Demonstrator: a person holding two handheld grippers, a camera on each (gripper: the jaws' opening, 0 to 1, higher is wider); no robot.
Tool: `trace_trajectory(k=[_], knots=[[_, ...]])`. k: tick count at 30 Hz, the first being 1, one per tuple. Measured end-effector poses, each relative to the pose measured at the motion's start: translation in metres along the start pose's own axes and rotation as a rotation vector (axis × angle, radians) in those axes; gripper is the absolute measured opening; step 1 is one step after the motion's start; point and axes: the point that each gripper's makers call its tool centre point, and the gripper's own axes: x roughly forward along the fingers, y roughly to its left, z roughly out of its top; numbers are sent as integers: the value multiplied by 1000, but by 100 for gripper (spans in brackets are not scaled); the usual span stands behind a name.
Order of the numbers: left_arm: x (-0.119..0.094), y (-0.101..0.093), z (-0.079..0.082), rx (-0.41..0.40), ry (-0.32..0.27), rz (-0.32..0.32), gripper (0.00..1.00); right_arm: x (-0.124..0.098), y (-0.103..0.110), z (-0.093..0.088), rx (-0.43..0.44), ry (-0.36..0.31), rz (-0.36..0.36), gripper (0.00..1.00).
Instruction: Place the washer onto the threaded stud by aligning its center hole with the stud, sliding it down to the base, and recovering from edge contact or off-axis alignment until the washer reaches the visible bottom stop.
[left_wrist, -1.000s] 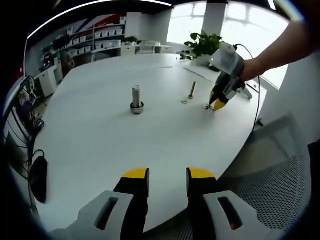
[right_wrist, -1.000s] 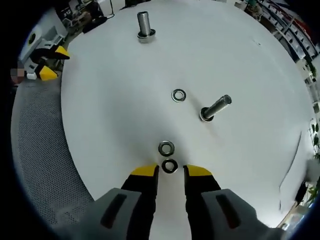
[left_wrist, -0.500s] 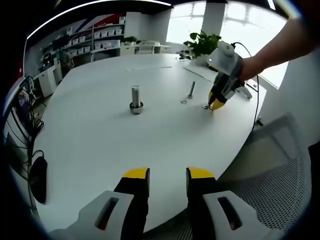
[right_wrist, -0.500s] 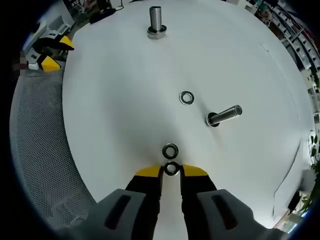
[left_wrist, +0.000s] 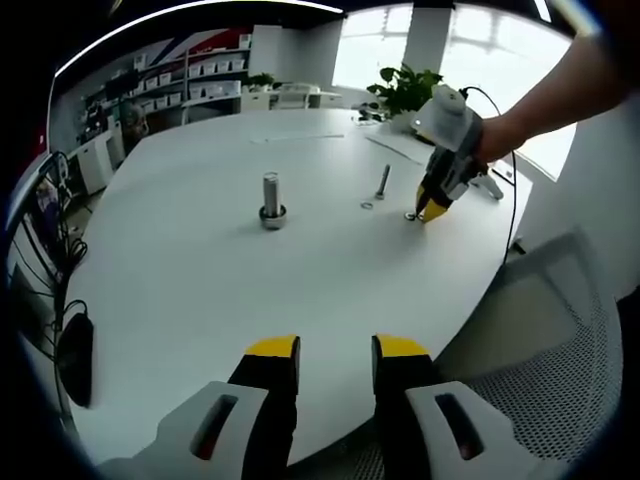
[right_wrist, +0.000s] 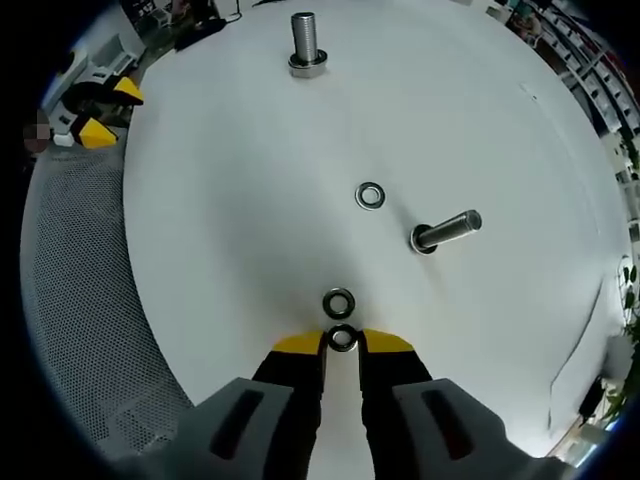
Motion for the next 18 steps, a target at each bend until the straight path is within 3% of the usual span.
trace_trajectory(k=[18], knots=[[1,-2,-2,4,9,-8,26,0,0,0,34,-36,-25,15]])
